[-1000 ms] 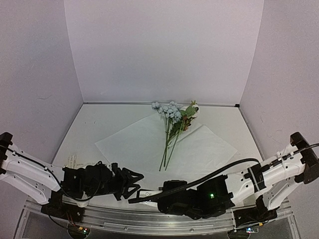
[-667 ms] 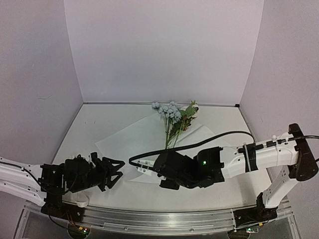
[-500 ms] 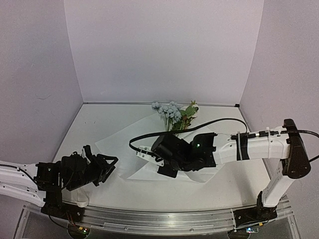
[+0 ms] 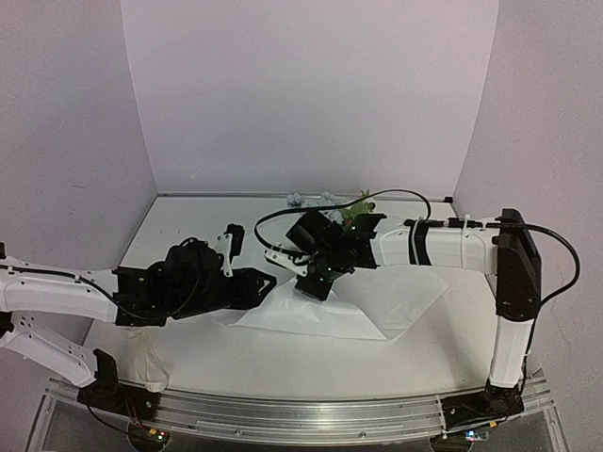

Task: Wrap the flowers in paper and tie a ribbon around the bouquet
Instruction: Fold the bottom corner of the flattened wrapping paper at the center of the board.

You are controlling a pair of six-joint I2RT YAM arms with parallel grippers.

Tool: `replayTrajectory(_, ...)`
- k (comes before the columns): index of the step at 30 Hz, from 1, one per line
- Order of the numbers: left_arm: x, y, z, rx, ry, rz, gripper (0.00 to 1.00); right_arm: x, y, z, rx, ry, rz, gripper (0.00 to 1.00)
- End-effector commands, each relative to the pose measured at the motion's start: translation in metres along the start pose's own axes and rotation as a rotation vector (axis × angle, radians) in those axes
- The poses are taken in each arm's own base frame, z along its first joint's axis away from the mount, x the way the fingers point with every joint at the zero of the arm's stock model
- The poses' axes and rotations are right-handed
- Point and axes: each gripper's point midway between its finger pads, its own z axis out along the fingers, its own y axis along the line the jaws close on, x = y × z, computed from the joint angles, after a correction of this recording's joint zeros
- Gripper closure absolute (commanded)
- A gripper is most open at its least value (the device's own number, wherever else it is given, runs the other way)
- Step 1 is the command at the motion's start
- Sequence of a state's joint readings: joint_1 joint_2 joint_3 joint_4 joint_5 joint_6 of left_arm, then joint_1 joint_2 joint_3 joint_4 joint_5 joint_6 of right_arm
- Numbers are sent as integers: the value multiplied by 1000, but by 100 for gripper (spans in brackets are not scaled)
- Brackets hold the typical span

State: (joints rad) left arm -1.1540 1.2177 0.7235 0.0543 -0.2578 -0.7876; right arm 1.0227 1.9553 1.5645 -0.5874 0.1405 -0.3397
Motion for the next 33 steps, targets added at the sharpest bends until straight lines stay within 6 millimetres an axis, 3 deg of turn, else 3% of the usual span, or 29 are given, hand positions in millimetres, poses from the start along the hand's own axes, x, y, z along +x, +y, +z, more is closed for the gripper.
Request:
replayTrajectory(1, -4, -23, 24, 144, 89, 151, 67, -11, -13, 7, -44, -16, 46, 100)
replayTrajectory(4, 4, -22, 42, 159, 158, 165, 69, -14, -22, 14, -43, -15, 63, 100)
replayTrajectory(9, 17, 0, 70, 148, 250, 113, 73, -16, -40, 25, -42, -14, 105, 100)
replayTrajectory(16, 29, 29, 94, 102, 330, 75, 76, -16, -50, 42, -50, 8, 132, 100)
replayTrajectory(33, 52, 75, 120, 20, 417, 12, 81, -19, -73, 58, -28, 12, 171, 95)
